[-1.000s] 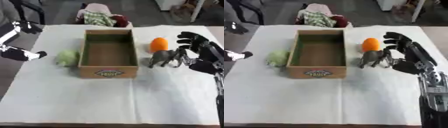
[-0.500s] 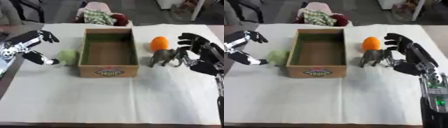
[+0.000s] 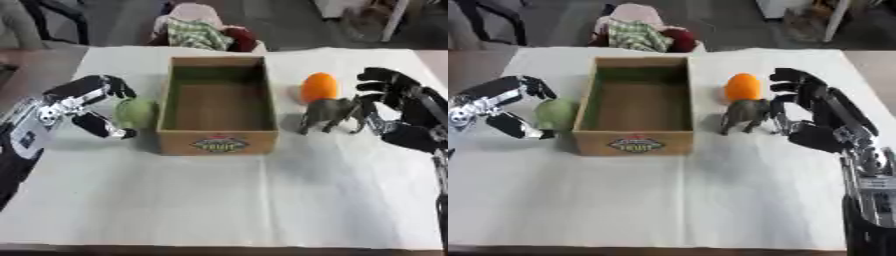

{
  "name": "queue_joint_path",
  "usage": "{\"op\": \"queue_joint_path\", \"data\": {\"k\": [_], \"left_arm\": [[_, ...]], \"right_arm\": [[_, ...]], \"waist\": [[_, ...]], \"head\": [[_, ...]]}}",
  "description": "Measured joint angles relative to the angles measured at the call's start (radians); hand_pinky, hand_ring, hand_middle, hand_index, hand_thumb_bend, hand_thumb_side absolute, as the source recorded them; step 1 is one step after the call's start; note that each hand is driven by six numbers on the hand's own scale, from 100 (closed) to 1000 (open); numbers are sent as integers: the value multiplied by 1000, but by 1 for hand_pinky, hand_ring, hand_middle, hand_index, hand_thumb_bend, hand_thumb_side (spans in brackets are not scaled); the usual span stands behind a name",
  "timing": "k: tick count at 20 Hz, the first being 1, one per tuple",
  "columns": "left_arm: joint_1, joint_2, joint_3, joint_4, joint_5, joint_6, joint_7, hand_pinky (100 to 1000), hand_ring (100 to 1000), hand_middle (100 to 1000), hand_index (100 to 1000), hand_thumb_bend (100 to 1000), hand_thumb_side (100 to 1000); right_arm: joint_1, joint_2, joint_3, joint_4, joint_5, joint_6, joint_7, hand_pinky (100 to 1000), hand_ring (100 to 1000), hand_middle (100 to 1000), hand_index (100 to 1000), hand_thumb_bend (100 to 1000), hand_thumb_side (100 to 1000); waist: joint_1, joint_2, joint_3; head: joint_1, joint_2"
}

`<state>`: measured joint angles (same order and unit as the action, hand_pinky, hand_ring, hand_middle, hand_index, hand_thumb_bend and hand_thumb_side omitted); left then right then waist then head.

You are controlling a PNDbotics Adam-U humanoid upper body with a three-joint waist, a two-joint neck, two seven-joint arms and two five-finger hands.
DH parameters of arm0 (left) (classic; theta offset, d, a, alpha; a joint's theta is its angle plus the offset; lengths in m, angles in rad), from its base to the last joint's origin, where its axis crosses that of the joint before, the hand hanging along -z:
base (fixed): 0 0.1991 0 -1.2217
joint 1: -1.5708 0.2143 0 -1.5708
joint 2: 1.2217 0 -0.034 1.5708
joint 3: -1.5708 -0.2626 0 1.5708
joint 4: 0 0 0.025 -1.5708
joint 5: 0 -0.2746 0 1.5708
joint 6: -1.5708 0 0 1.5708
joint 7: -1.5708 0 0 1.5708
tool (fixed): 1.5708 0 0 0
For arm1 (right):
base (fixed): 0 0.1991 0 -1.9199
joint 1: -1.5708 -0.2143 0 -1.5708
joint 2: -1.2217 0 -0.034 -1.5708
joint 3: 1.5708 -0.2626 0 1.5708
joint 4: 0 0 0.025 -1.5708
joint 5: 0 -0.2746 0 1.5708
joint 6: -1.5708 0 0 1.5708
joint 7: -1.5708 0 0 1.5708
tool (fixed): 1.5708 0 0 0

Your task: Pick up objects on the table and place them in the box.

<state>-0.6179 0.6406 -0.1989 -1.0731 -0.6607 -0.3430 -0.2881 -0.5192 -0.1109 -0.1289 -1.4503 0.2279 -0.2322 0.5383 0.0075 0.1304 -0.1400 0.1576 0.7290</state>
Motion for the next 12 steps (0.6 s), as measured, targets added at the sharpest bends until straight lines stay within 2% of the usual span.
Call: {"op": "queue_joint_path", "data": {"k": [6, 8, 12], "left_arm": [[-18, -42, 6, 33, -98, -3, 50, 763, 738, 716, 804, 564, 373], [-20, -50, 6, 38, -130, -6, 57, 750, 715, 687, 794, 539, 376], [-26, -57, 11, 39, -187, -1, 69, 679, 535, 528, 718, 383, 312]], "right_arm": [[0, 0, 0, 0, 0, 0, 2, 799, 844, 837, 919, 100, 181], [0, 0, 0, 0, 0, 0, 2, 799, 844, 837, 918, 100, 184], [0, 0, 0, 0, 0, 0, 2, 799, 844, 837, 919, 100, 185]], "waist": [[2, 5, -4], [2, 5, -6], [2, 5, -7]], "head": [[5, 0], [6, 0], [7, 0]]}}
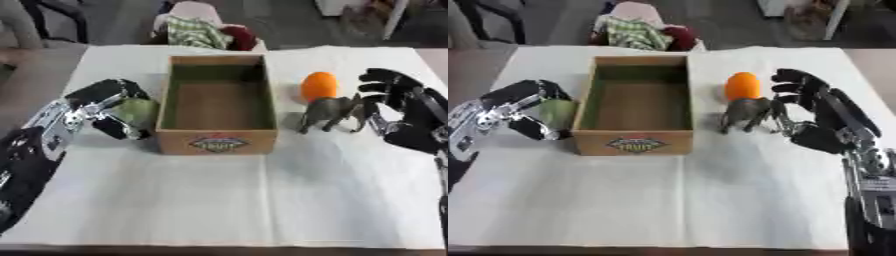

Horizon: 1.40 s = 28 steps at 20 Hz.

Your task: Pick up objects on the table and place them in the box.

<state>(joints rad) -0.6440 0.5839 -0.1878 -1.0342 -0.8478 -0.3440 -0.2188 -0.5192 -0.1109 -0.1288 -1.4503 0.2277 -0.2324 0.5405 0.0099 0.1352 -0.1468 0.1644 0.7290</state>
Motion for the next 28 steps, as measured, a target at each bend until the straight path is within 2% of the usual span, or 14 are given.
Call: {"op": "queue_joint_path", "data": {"k": [2, 7, 10, 14, 19, 23, 24, 28], "left_arm": [[0, -5, 1, -4, -27, 10, 21, 632, 464, 452, 649, 317, 283], [0, -5, 20, -62, -107, 57, 90, 507, 309, 278, 473, 216, 223], [0, -3, 31, -124, -148, 91, 139, 456, 257, 227, 421, 198, 201], [1, 7, 31, -189, -202, 107, 205, 458, 260, 231, 420, 235, 205], [0, 43, 35, -215, -254, 89, 291, 465, 264, 243, 422, 245, 180], [-23, 63, 49, -240, -235, 85, 352, 481, 268, 244, 428, 185, 153], [-34, 63, 51, -244, -221, 85, 363, 495, 274, 249, 437, 141, 152], [-67, 40, 46, -246, -146, 70, 380, 528, 294, 263, 457, 100, 175]], "right_arm": [[0, 0, 0, 0, 0, 0, 0, 799, 844, 836, 919, 100, 185], [0, 0, 0, 0, 0, 0, 0, 799, 844, 836, 919, 100, 191], [0, 0, 0, 0, 0, 1, 0, 799, 843, 836, 919, 100, 191], [0, 0, 0, 0, 0, 2, -2, 799, 843, 836, 919, 100, 191], [0, 0, 0, 0, 0, 2, -2, 799, 843, 836, 919, 100, 190], [1, 0, 0, 0, 0, 3, -2, 799, 842, 835, 919, 100, 191], [1, 0, 0, 0, 0, 3, -2, 799, 842, 835, 919, 100, 191], [1, 1, 0, 0, -1, 4, 0, 800, 842, 834, 919, 100, 190]], "waist": [[0, 0, 0], [-1, 1, 2], [-1, 1, 2], [0, 1, 2], [0, -1, 3], [1, -8, 4], [1, -9, 4], [0, -12, -3]], "head": [[0, 0], [0, 0], [-1, 0], [-1, 0], [-5, 0], [-8, 0], [-8, 0], [-6, 0]]}}
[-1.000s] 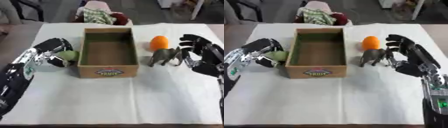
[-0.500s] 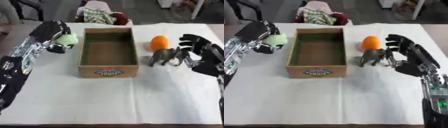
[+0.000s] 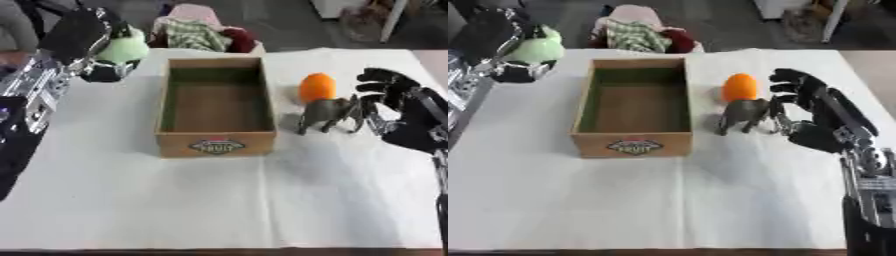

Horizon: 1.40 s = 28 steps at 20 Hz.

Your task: Pick up objects on the table and place them in the box.

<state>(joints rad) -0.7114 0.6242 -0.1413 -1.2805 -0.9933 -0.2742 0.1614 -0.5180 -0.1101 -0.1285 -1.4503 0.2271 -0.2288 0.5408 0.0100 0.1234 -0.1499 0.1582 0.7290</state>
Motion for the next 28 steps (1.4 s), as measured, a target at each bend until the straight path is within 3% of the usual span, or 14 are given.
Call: {"op": "queue_joint_path", "data": {"k": [7, 8, 10, 12, 14, 18, 21, 23, 28], "left_arm": [[-54, -99, -60, 52, 126, -58, -101, 580, 375, 343, 527, 128, 216], [-57, -115, -69, 65, 127, -68, -122, 597, 412, 384, 562, 202, 235], [-61, -142, -82, 88, 123, -91, -166, 615, 459, 428, 592, 246, 256], [-63, -166, -91, 111, 107, -111, -205, 634, 511, 479, 638, 418, 313], [-64, -185, -96, 126, 87, -124, -231, 666, 576, 537, 678, 531, 363], [-63, -203, -102, 136, 68, -139, -272, 744, 681, 626, 713, 634, 393], [-53, -204, -100, 130, 101, -135, -307, 778, 712, 654, 741, 620, 340], [-42, -203, -90, 117, 158, -120, -330, 792, 707, 648, 749, 558, 293], [4, -187, -53, 4, 418, -48, -359, 798, 655, 599, 748, 404, 164]], "right_arm": [[0, 7, 6, 0, -1, -1, 7, 799, 842, 834, 919, 100, 190], [0, 10, 7, 0, -1, -2, 8, 799, 842, 834, 919, 100, 191], [0, 11, 9, 0, -1, -3, 10, 799, 842, 834, 919, 100, 192], [0, 11, 11, 0, -2, -2, 12, 799, 842, 834, 919, 100, 193], [0, 12, 12, 0, -2, -1, 13, 798, 839, 830, 919, 100, 194], [0, 14, 12, 0, -2, -1, 15, 798, 835, 827, 919, 100, 195], [-1, 14, 12, 0, -2, -1, 15, 795, 828, 823, 919, 100, 190], [-3, 14, 11, 1, -1, -1, 15, 794, 824, 821, 919, 100, 179], [-50, 8, 5, 42, 30, -13, 6, 798, 819, 824, 915, 100, 121]], "waist": [[-2, 0, -28], [-2, 0, -32], [-2, 0, -38], [-2, 0, -44], [0, 0, -47], [0, 0, -47], [0, 0, -41], [0, 0, -37], [-3, 0, -16]], "head": [[12, 0], [14, 0], [16, -1], [18, -1], [20, -1], [20, -1], [15, -1], [14, -1], [2, -1]]}}
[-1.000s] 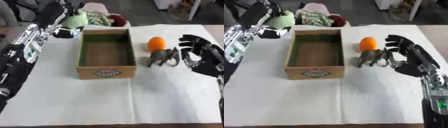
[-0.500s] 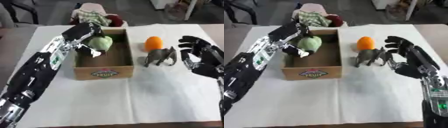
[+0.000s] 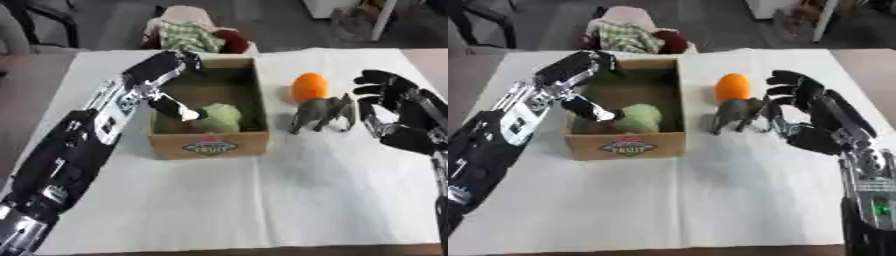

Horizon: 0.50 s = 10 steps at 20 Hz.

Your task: Pick up objects on the table and place them in the box.

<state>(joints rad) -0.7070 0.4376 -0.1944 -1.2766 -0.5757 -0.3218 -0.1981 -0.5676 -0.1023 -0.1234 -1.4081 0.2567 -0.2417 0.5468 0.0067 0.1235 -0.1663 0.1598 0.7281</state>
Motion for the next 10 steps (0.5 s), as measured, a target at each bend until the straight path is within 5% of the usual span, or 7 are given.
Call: {"op": "queue_joint_path", "data": {"k": [1, 2, 3, 10], "left_arm": [[17, 7, 10, -35, 63, 20, 1, 798, 644, 591, 746, 368, 146], [37, 15, 20, -72, 128, 43, 4, 797, 644, 591, 746, 368, 146], [57, 25, 32, -108, 185, 68, 7, 797, 632, 582, 745, 339, 124], [228, 69, 105, -355, 485, 199, 28, 796, 618, 567, 745, 280, 105]], "right_arm": [[-17, -2, 0, 18, 17, -7, -3, 801, 822, 825, 915, 100, 108], [-37, -7, 0, 41, 36, -15, -8, 803, 826, 824, 915, 100, 205], [-58, -12, 0, 66, 57, -25, -14, 806, 830, 830, 916, 100, 100], [-218, -74, 8, 318, 271, -147, -79, 827, 851, 841, 922, 100, 121]], "waist": [[-2, 0, 6], [-3, 0, 12], [-5, 0, 17], [-15, -1, 58]], "head": [[-4, 0], [-9, 0], [-13, 0], [-45, 0]]}}
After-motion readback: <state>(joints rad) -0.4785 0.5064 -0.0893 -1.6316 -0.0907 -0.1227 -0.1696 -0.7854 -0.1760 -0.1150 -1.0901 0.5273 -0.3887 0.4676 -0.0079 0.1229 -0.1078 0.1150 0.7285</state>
